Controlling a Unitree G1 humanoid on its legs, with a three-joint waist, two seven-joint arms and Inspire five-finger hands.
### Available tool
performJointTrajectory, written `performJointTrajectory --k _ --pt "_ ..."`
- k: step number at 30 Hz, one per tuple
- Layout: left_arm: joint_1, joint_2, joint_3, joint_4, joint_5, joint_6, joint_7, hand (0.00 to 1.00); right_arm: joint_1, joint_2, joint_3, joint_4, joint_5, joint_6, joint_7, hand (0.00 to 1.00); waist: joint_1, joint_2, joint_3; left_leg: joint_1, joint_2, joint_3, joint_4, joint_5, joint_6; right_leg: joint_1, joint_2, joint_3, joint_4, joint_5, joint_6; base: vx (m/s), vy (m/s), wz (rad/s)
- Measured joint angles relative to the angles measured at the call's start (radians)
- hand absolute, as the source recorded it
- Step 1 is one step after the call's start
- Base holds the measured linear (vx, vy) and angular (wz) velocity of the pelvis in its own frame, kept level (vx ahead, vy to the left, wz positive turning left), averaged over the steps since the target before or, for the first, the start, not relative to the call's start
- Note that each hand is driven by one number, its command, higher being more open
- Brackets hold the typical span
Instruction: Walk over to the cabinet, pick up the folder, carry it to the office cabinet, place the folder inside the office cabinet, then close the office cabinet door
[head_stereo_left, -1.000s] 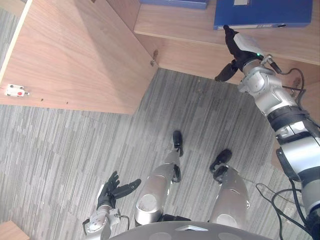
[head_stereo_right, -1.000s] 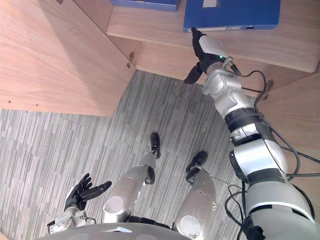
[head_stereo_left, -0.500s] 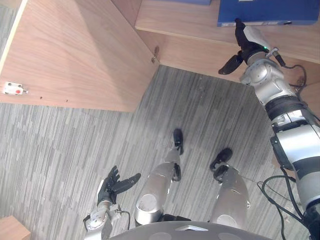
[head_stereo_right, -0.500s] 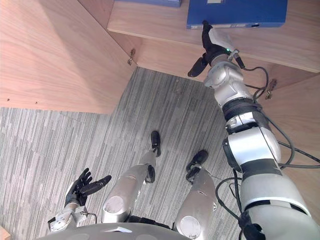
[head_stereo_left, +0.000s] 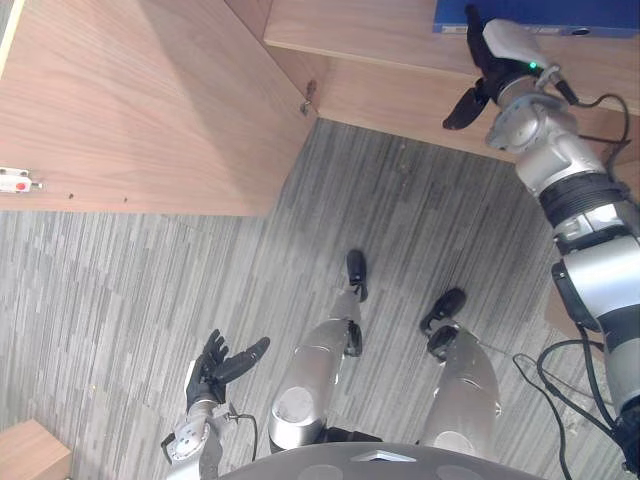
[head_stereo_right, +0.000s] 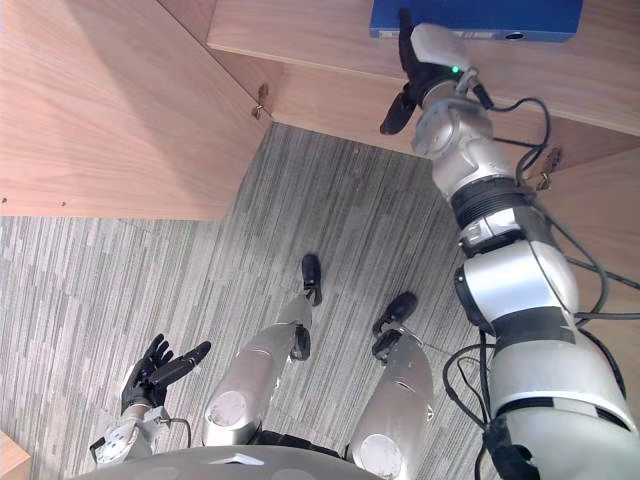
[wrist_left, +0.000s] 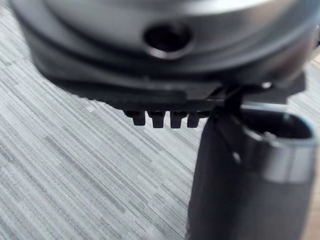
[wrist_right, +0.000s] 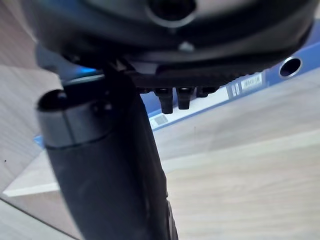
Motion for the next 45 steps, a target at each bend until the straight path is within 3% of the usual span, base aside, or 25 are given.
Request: performJointTrajectory --k 8,19,27,33,36,41,45 --pt "0.000 -0.029 0.028 0.001 0.000 0.009 0.000 1.00 -0.144 -0.148 -0.027 0.072 0.263 0.014 -0.030 1.00 -0.002 -0.001 0.022 -0.014 -0.001 0.000 0.000 0.000 0.000 -0.013 -0.001 0.000 0.005 0.000 -0.001 -0.01 -0.022 0.00" --pt "0.000 -0.063 0.028 -0.027 0.000 0.020 -0.010 1.00 -0.136 -0.159 -0.047 0.093 0.252 0.034 -0.041 1.00 -0.013 -0.001 0.022 -0.016 -0.002 -0.003 0.001 0.001 0.000 -0.016 -0.006 -0.005 0.016 -0.003 -0.005 -0.01 -0.017 0.01" --pt "-0.006 -0.071 0.028 -0.050 0.001 0.021 -0.011 1.00 -0.043 -0.042 -0.189 0.086 0.170 0.041 -0.067 1.00 -0.022 0.001 0.020 0.054 -0.006 -0.007 0.001 0.000 0.000 0.056 -0.012 -0.013 0.015 -0.006 -0.005 -0.02 -0.013 0.02" --pt "-0.025 -0.072 0.030 -0.016 0.001 0.027 -0.009 1.00 0.011 -0.006 -0.366 0.068 0.081 0.054 -0.091 1.00 -0.042 0.004 0.012 0.148 -0.010 -0.028 0.000 -0.006 -0.008 0.174 -0.016 -0.042 0.001 -0.011 -0.002 -0.03 -0.009 0.13" --pt "-0.054 -0.077 0.050 0.047 0.010 0.046 -0.002 1.00 0.119 0.011 -0.464 0.039 0.055 0.055 -0.109 1.00 -0.047 -0.004 -0.045 0.183 -0.010 -0.042 -0.001 -0.015 -0.014 0.229 -0.014 -0.064 -0.016 -0.012 0.001 -0.01 -0.021 0.12" --pt "-0.058 -0.077 0.035 0.121 0.026 0.064 0.014 1.00 0.332 0.098 -0.612 0.083 0.019 0.060 -0.112 1.00 -0.043 -0.026 -0.128 0.284 0.005 -0.057 0.001 -0.034 -0.026 0.365 0.024 -0.078 -0.093 -0.001 0.016 0.02 -0.045 0.04" --pt "-0.073 -0.051 -0.034 0.182 0.098 0.087 0.017 1.00 0.466 0.209 -0.681 0.197 0.024 0.060 -0.111 1.00 -0.040 -0.058 -0.168 0.304 0.059 -0.057 0.115 -0.107 -0.042 0.487 0.111 -0.074 -0.246 0.064 0.009 0.02 -0.070 -0.17"
